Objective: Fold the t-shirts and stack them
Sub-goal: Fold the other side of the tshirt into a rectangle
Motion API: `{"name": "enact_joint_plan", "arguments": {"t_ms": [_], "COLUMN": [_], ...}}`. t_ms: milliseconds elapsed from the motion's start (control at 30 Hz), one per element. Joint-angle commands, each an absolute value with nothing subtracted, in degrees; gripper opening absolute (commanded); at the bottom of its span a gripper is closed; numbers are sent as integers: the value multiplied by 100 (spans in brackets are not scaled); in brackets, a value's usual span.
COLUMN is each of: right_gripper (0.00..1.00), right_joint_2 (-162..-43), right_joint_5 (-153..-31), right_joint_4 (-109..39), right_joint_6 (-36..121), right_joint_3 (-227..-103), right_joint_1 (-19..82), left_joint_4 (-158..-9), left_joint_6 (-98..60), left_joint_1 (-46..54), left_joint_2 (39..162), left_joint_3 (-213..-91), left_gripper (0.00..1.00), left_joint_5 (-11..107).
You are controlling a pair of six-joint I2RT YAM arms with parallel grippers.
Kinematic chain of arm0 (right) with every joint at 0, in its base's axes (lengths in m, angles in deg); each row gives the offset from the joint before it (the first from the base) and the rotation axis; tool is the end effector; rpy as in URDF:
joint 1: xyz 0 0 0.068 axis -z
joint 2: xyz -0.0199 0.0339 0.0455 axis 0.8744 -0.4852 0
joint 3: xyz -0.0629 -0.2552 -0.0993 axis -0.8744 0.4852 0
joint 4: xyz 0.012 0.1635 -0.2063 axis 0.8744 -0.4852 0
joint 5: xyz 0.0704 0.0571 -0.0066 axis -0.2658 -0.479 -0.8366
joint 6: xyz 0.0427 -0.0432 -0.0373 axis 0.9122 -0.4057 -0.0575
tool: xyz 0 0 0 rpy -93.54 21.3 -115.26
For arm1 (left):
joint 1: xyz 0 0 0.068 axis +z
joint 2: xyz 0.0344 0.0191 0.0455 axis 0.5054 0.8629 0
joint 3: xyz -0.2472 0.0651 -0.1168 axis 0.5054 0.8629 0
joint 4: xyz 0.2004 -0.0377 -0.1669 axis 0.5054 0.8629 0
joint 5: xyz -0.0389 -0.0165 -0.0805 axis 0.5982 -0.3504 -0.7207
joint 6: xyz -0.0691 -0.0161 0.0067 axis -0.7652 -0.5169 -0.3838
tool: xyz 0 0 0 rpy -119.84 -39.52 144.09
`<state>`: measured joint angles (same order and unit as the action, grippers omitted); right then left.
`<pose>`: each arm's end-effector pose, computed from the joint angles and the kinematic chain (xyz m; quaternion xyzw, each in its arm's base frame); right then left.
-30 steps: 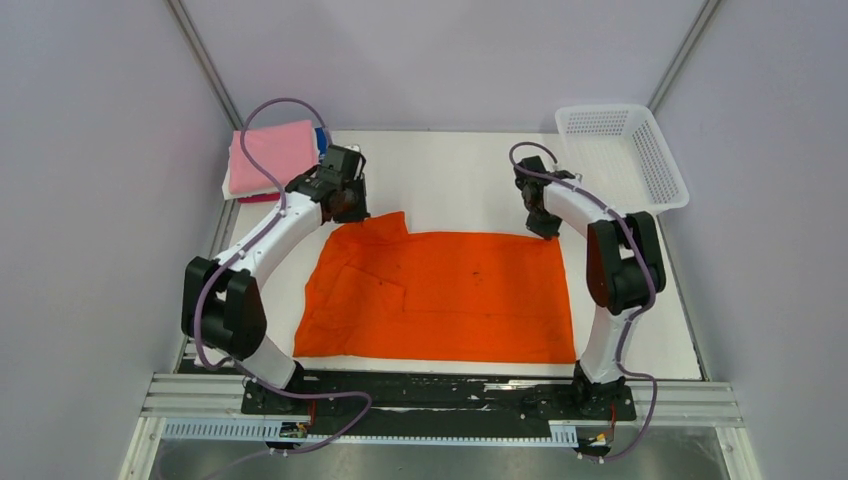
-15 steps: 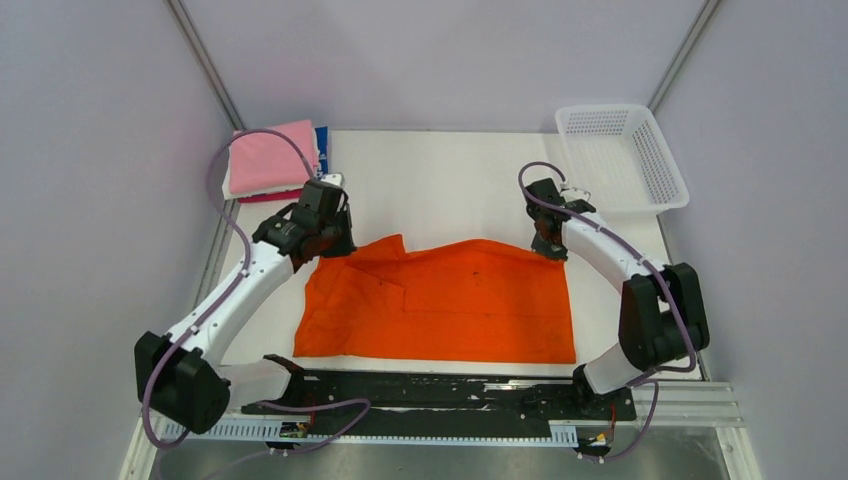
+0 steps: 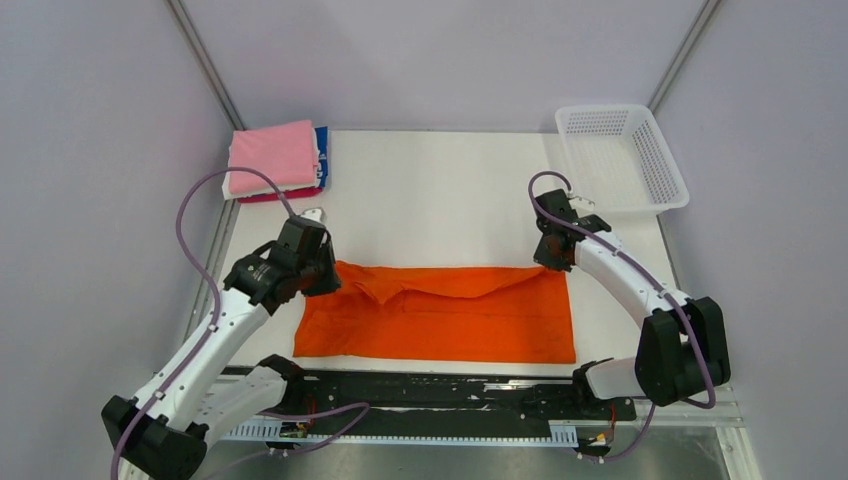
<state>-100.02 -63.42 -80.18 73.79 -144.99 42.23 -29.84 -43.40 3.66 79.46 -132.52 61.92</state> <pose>0.2573 0.0656 0.2199 0.1962 0.9470 -0.0662 0.2455 0.1707 -0.0795 0.2813 -0.0892 0.9437 -0.1239 0.2934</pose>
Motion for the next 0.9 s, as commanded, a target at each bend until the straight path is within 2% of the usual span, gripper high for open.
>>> {"name": "enact_joint_plan", "arguments": {"t_ms": [0, 367, 567, 633, 700, 767, 867], "right_gripper": [0, 4, 18, 27, 34, 48, 80], "right_joint_2": [-9813, -9897, -10005, -10046, -10040, -9975, -9812], "right_joint_5": [-6567, -6432, -6009, -5930, -5819, -5713, -5702], "right_joint_4": [-7946, -8123, -8680, -8974, -9221, -9388, -9542], "right_joint_6": [7285, 7374, 7742, 7893, 8037, 8150, 8164], "right_joint_3": [-14405, -14244, -14329, -14376, -14389, -14410, -14475], "right_joint_1": [4190, 4188, 4187, 4189, 4187, 4193, 4196], "left_joint_4": [-2560, -2212, -1812, -1584, -1480, -1437, -1537], "left_joint_6": [-4668, -5398, -5991, -6149, -6187, -6136, -5899], "left_joint_1": [321, 267, -4, -61, -166, -202, -212], "left_joint_2": [7431, 6995, 7067, 7057, 6973, 6900, 6905], "left_joint_3": [-12996, -12286, -11997, -11933, -11910, -11989, -12197], "left_gripper": [0, 0, 11, 25, 72, 95, 100], "left_joint_5": [6107, 5708, 5550, 5521, 5500, 5461, 5375]}}
